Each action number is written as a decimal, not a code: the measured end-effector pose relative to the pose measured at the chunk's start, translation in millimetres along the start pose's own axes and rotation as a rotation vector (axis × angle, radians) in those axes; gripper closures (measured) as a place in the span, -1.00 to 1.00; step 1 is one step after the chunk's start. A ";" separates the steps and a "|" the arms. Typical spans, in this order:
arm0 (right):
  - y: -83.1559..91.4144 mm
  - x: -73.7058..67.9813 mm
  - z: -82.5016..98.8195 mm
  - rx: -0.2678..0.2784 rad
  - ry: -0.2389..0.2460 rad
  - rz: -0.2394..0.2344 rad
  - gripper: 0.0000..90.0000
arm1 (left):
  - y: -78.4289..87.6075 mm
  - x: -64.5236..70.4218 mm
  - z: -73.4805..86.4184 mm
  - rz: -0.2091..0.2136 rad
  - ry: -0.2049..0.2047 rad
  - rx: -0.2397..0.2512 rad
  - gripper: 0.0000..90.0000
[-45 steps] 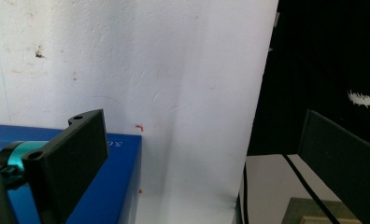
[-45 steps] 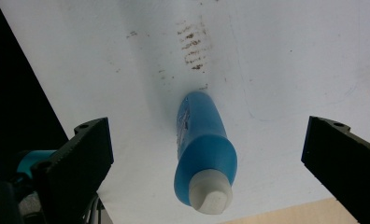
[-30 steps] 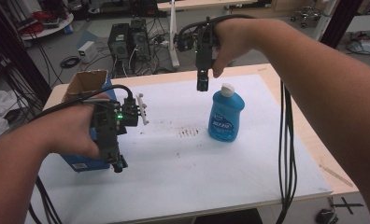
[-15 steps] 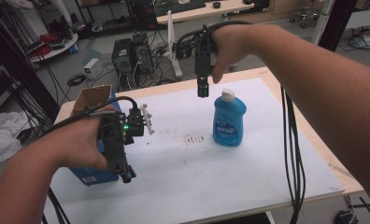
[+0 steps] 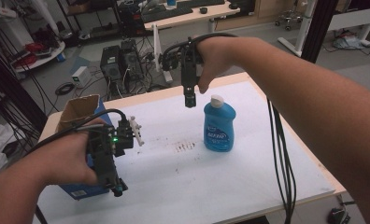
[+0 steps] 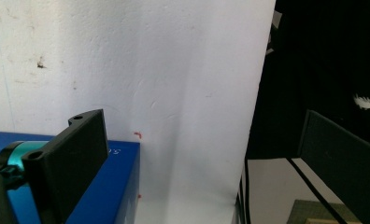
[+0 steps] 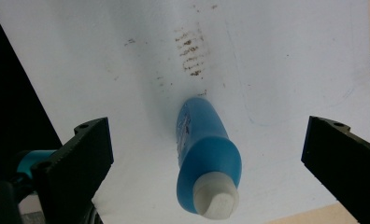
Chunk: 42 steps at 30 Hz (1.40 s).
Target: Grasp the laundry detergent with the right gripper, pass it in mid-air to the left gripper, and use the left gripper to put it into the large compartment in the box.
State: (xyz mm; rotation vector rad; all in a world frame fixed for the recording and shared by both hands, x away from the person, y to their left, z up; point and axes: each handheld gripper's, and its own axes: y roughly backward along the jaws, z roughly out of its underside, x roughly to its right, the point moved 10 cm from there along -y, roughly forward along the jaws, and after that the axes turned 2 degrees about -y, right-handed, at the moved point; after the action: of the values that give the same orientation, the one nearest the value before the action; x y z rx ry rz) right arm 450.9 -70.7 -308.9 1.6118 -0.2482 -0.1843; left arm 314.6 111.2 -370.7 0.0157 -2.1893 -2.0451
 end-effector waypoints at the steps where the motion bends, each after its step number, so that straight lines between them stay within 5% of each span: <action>1: -1.0 -0.1 -0.2 0.002 -0.011 -0.001 -0.97 | -1.4 -0.8 0.2 0.001 0.004 0.001 -0.96; 6: -4.1 5.4 -1.0 0.062 -0.049 -0.010 -0.97 | -8.8 -4.2 2.9 0.009 -0.001 -0.024 -0.96; 13: 1.6 23.6 1.0 0.263 -0.172 0.013 -0.97 | -7.3 -6.6 1.5 0.008 -0.010 -0.016 -0.96; 15: 2.5 25.7 2.4 0.280 -0.183 0.020 -0.97 | -6.2 -6.8 0.6 0.007 -0.010 -0.011 -0.96; 25: 13.7 47.0 38.3 0.509 -0.340 0.043 -0.97 | -7.1 -7.3 -1.4 0.006 -0.014 -0.017 -0.96; 35: 6.1 49.4 97.2 0.612 -0.447 0.056 -0.97 | -5.6 -6.8 -2.1 0.005 -0.014 -0.024 -0.96; 42: 7.0 45.1 115.6 0.700 -0.477 0.067 -0.97 | -5.4 -5.6 -3.4 0.004 -0.014 -0.024 -0.96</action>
State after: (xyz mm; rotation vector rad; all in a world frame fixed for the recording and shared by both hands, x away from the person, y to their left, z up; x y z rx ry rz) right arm 462.9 -194.3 -307.0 2.2318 -0.8008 -0.4684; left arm 320.0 108.1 -376.4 -0.0060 -2.1710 -2.0750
